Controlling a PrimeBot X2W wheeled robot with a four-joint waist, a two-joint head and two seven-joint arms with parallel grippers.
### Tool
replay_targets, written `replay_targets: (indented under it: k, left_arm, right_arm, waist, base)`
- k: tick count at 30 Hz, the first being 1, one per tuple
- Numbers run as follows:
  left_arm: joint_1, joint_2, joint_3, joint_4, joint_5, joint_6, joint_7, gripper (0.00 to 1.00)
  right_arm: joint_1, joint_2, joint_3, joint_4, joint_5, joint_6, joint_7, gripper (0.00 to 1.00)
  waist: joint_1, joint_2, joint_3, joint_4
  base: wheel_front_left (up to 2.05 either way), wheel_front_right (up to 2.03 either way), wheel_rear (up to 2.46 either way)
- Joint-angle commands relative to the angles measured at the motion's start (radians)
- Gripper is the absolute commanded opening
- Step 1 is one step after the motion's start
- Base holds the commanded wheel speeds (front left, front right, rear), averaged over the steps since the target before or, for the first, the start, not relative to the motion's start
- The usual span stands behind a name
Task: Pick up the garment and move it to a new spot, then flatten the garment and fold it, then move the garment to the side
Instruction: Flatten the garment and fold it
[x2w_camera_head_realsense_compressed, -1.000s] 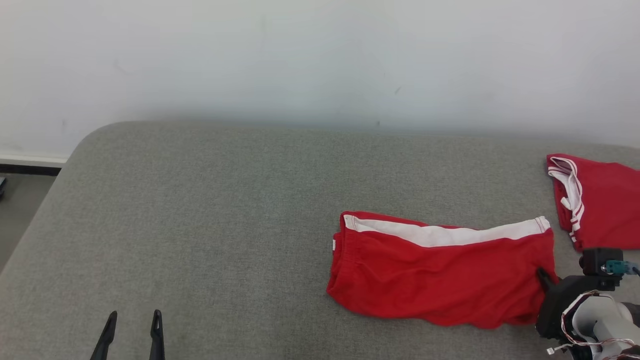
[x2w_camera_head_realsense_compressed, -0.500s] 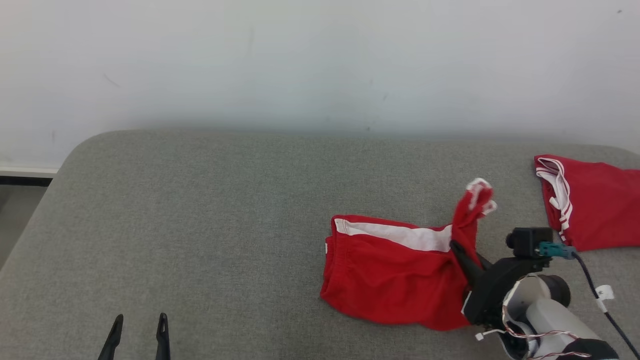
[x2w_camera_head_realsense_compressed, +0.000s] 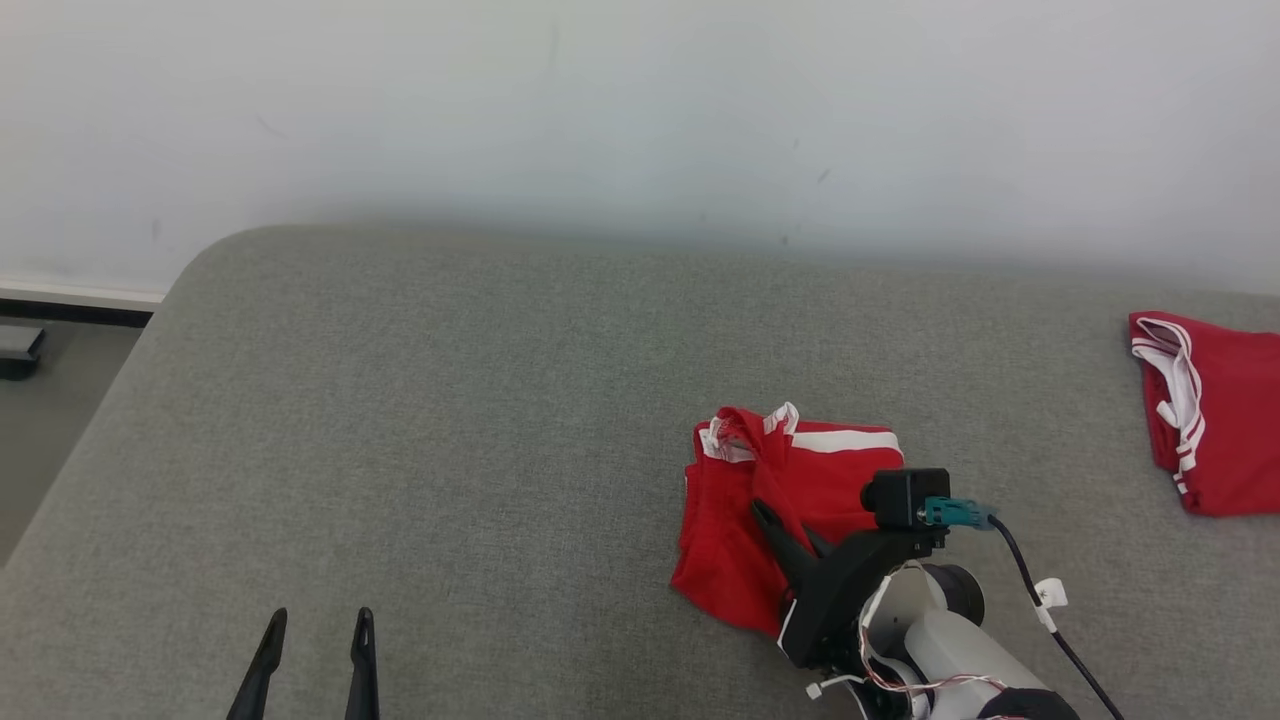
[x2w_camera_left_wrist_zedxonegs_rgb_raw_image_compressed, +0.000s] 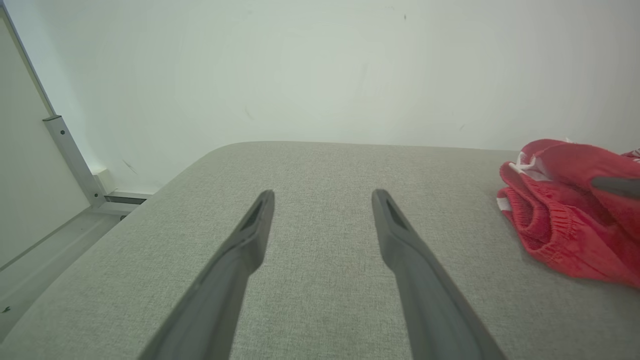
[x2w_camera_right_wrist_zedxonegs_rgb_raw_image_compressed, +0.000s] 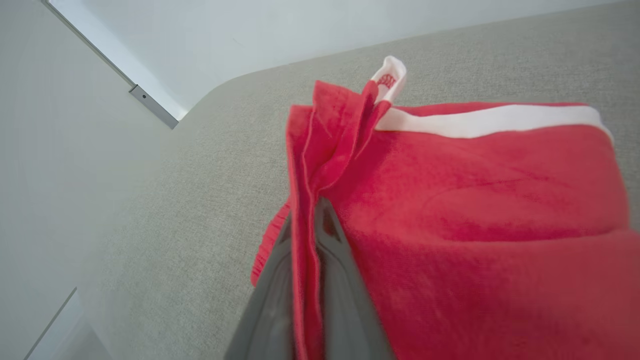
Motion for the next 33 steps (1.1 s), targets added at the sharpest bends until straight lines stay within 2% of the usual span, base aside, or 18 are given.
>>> replay_targets:
  k: [1, 7, 8, 9, 10, 14, 19, 25, 33]
  left_arm:
    - [-0.012, -0.003, -0.003, 0.005, 0.002, 0.002, -0.003, 1.0]
    - [-0.034, -0.005, -0.015, 0.02, -0.007, 0.002, -0.003, 1.0]
    - [-0.036, -0.006, -0.016, 0.021, -0.008, 0.002, -0.003, 1.0]
    - [-0.037, -0.007, -0.015, 0.023, -0.008, 0.002, -0.003, 1.0]
    - [-0.038, -0.007, -0.014, 0.024, -0.009, 0.002, -0.003, 1.0]
    - [-0.026, -0.007, -0.009, 0.025, -0.009, 0.002, -0.003, 1.0]
    - [-0.006, -0.001, 0.006, 0.02, -0.007, 0.002, -0.003, 1.0]
    - [0.007, 0.002, 0.022, 0.008, -0.002, 0.002, -0.003, 1.0]
    - [0.008, 0.009, 0.027, 0.009, -0.002, 0.002, -0.003, 1.0]
  right_arm:
    - [-0.014, 0.016, -0.009, 0.018, -0.014, -0.003, -0.012, 0.0]
    - [-0.051, 0.075, -0.027, 0.123, -0.046, -0.003, -0.047, 0.0]
    - [-0.056, 0.08, -0.025, 0.136, -0.052, -0.003, -0.054, 0.12]
    - [-0.06, 0.084, -0.021, 0.145, -0.054, -0.003, -0.06, 0.46]
    - [-0.062, 0.089, -0.019, 0.149, -0.05, -0.003, -0.068, 1.0]
    - [-0.068, 0.077, -0.004, 0.138, -0.052, -0.003, -0.117, 1.0]
    - [-0.053, 0.007, 0.0, 0.069, -0.049, -0.003, -0.2, 1.0]
    - [-0.01, -0.082, -0.056, -0.006, -0.07, -0.003, -0.267, 1.0]
    - [0.08, -0.135, -0.163, -0.064, -0.121, -0.003, -0.288, 1.0]
  waist:
    - [0.0, -0.0001, 0.009, 0.011]
    - [0.0, -0.0001, 0.017, 0.027]
    - [0.0, -0.0001, 0.016, 0.029]
    - [0.0, -0.0001, 0.015, 0.03]
    - [0.0, -0.0001, 0.014, 0.03]
    - [0.0, -0.0001, 0.003, 0.022]
    - [0.0, -0.0001, -0.015, 0.003]
    - [0.0, -0.0001, -0.02, -0.02]
    - [0.0, -0.0001, -0.024, -0.036]
  base:
    - [0.0, 0.0, 0.0]
    - [0.0, 0.0, 0.0]
    - [0.0, 0.0, 0.0]
    - [0.0, 0.0, 0.0]
    - [0.0, 0.0, 0.0]
    - [0.0, 0.0, 0.0]
    - [0.0, 0.0, 0.0]
    - [0.0, 0.0, 0.0]
    - [0.0, 0.0, 0.0]
